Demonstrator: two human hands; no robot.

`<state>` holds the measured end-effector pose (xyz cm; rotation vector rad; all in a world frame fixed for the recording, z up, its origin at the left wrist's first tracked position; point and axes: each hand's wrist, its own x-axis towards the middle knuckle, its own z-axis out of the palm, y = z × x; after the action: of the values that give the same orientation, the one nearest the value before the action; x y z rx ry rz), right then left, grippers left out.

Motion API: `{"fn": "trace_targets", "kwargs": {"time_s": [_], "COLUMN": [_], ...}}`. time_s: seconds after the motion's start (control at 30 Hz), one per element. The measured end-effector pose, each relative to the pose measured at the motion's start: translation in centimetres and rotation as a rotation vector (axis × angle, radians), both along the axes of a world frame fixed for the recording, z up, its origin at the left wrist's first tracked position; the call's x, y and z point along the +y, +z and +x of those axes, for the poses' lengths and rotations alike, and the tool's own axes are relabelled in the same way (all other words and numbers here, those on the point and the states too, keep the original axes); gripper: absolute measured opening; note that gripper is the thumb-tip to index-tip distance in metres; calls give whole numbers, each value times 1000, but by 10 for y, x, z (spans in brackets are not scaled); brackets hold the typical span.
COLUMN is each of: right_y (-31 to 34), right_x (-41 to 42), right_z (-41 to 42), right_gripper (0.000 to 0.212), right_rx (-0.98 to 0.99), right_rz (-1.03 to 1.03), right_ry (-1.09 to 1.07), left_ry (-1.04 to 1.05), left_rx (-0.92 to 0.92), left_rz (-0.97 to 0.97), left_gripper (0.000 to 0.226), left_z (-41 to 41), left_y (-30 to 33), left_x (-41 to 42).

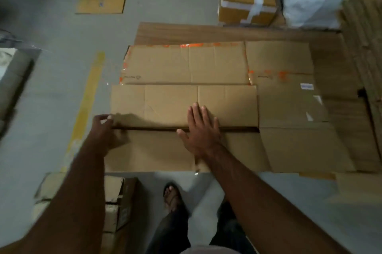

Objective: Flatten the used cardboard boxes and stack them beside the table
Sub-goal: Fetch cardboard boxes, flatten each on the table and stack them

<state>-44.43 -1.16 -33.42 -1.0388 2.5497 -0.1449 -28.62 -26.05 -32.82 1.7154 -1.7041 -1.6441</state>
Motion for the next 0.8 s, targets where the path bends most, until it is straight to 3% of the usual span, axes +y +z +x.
{"fn": "trace_targets", "kwargs": {"time_s": [0.17, 0.3, 0.47, 0.53, 0.6, 0.7, 0.8], "right_y": [-31, 1, 63, 91, 112, 111, 67], "right_x": [-13, -26, -50, -54, -52, -37, -8], "right_z": [3, -4, -22, -26, -17, 27, 86], "right_gripper": [89, 93, 96, 104, 92, 51, 54], "right_rx": [-60, -87, 306, 337, 313, 173, 80], "right_rz": [123, 179, 52, 17, 6, 70, 253], "right_ry": [-40, -44, -62, -50, -43, -29, 40], "left_ry": [-90, -135, -72, -76, -82, -165, -226], "left_rx": [30, 109, 118, 135, 130, 96, 55], "left_rz": [166, 344, 466, 502, 534, 582, 569], "left_gripper": [22, 45, 55, 57, 54, 43, 38], "left_z": [26, 26, 19, 19, 22, 29, 33], "left_y": [-36, -25, -10, -6, -5, -5, -8], "left_x": [-18, -31, -33, -36, -41, -55, -62]}}
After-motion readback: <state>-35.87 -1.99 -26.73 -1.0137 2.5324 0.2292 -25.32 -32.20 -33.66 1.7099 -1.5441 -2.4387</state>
